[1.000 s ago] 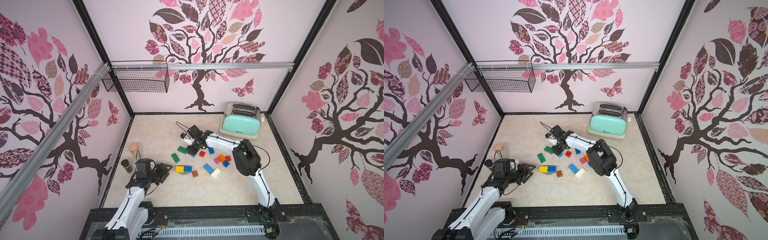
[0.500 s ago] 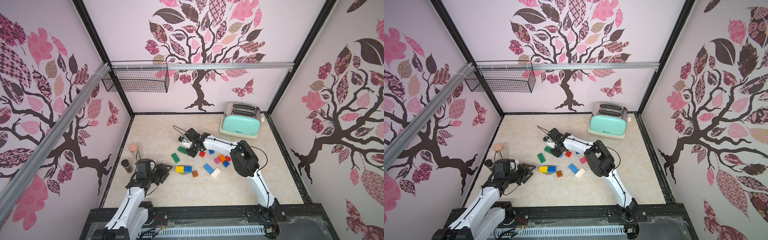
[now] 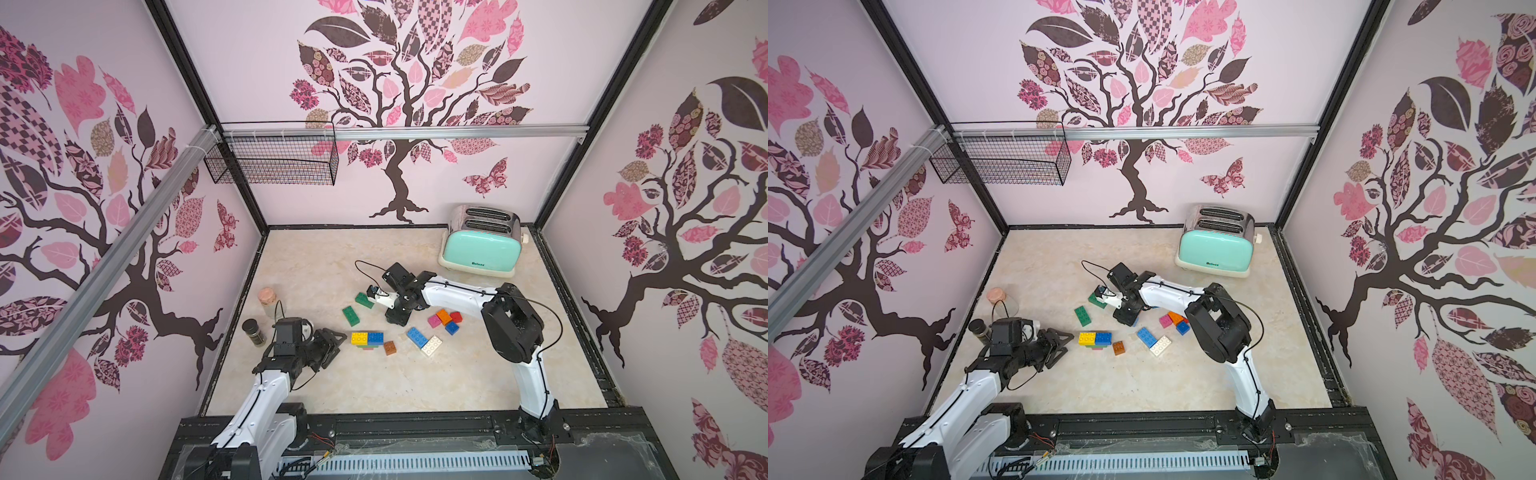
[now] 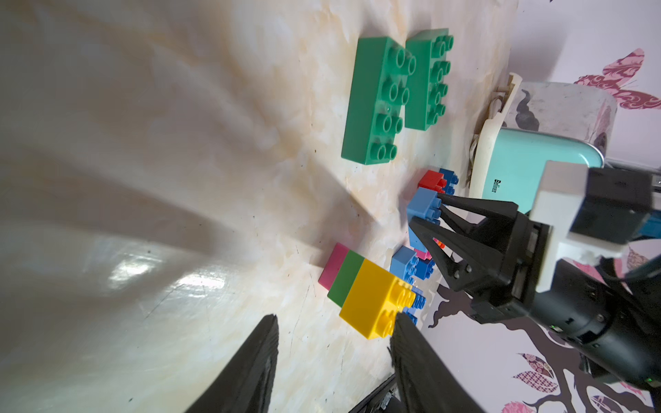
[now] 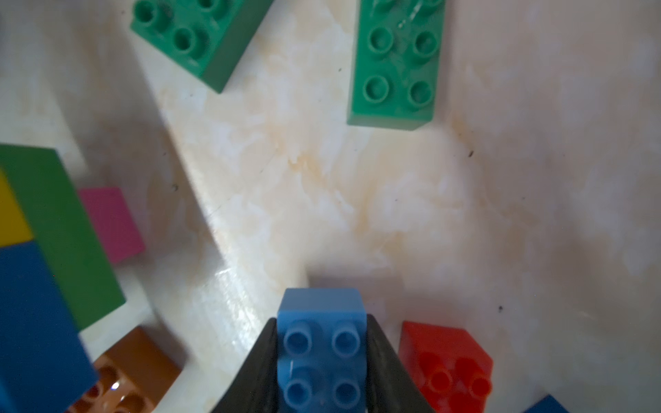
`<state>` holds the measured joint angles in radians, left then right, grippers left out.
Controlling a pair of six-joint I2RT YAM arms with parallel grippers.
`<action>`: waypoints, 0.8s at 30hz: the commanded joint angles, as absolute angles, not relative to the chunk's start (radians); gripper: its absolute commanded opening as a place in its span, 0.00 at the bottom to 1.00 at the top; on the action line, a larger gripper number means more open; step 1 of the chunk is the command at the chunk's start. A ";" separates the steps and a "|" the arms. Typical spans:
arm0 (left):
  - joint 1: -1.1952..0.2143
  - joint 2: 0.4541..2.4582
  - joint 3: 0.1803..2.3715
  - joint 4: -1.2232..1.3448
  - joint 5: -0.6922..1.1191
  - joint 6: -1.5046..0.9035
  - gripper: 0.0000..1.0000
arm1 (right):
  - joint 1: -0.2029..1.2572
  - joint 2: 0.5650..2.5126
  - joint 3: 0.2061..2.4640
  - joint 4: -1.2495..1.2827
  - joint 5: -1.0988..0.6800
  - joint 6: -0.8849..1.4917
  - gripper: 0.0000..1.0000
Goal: Assemble a heart with lego
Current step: Pick up the lego brick from the center of the board.
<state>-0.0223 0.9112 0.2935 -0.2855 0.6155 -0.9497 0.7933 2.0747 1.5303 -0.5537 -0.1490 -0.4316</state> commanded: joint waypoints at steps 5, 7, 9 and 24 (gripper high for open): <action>-0.094 0.949 0.312 -0.231 0.654 -0.929 0.56 | 0.824 1.945 1.475 -0.551 -0.245 -0.564 0.28; -0.114 0.957 0.301 -0.192 0.652 -0.949 0.56 | 0.839 1.912 1.445 -0.534 -0.256 -0.591 0.28; -0.124 0.967 0.292 -0.151 0.657 -0.967 0.56 | 0.852 1.887 1.422 -0.521 -0.263 -0.606 0.29; -0.129 1.056 0.252 0.036 0.705 -1.000 0.57 | 0.913 1.885 1.441 -0.526 -0.318 -0.612 0.29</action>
<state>-0.1246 1.0447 0.2615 -0.0402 0.6849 -0.9928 0.9077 1.8828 1.4239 -0.5259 -0.2897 -0.6071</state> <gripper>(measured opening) 0.568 0.361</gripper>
